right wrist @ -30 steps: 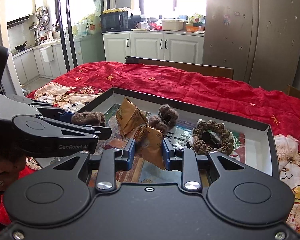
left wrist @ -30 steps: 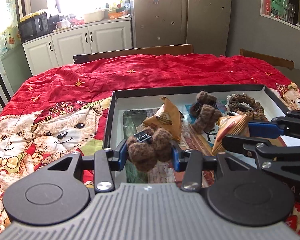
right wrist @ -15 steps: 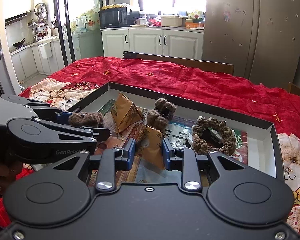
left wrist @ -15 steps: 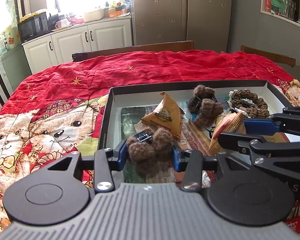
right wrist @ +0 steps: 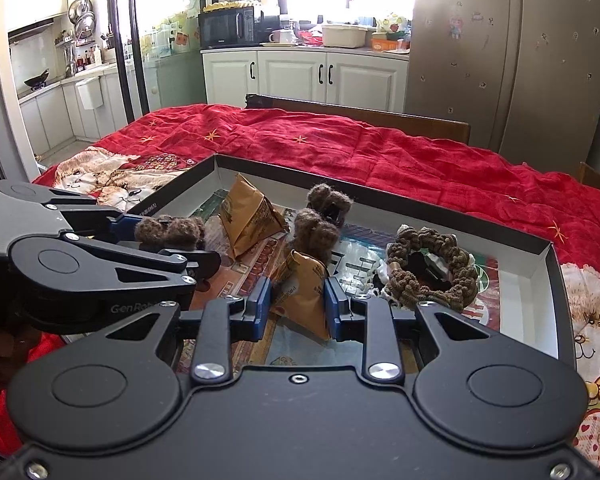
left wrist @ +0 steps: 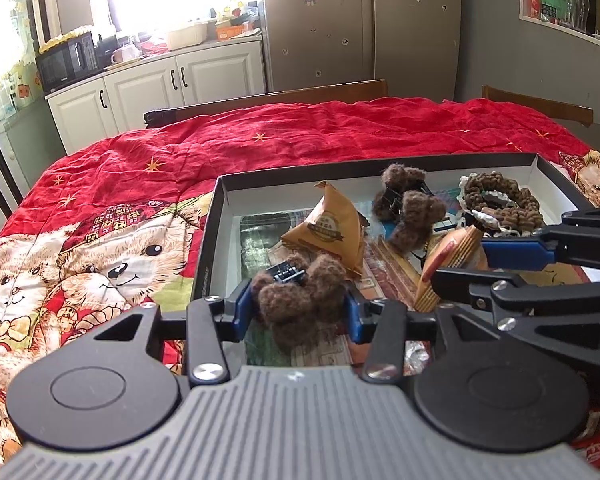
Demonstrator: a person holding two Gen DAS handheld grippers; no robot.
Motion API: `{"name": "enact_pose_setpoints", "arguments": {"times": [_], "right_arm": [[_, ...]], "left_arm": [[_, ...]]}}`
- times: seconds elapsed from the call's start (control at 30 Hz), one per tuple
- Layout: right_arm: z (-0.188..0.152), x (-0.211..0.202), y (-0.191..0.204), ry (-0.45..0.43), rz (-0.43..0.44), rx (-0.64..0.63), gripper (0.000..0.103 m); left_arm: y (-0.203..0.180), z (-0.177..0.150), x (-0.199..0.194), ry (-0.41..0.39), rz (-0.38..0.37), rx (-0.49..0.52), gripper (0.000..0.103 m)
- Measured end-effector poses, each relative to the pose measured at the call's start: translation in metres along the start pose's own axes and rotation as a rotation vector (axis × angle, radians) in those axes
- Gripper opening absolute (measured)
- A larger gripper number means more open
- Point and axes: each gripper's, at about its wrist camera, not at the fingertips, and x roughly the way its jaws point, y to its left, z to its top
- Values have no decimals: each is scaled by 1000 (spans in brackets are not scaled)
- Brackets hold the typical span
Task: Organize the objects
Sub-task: 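Lower the hair tie and paper pouch into the box with both tools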
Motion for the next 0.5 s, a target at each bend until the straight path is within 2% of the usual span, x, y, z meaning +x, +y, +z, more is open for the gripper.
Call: {"name": "enact_pose_setpoints", "arguments": {"times": [0.5], "right_arm": [[-1,2,0,3,1,-4,27]], "left_arm": [[-1,-3,0,-11,5,3,55]]}}
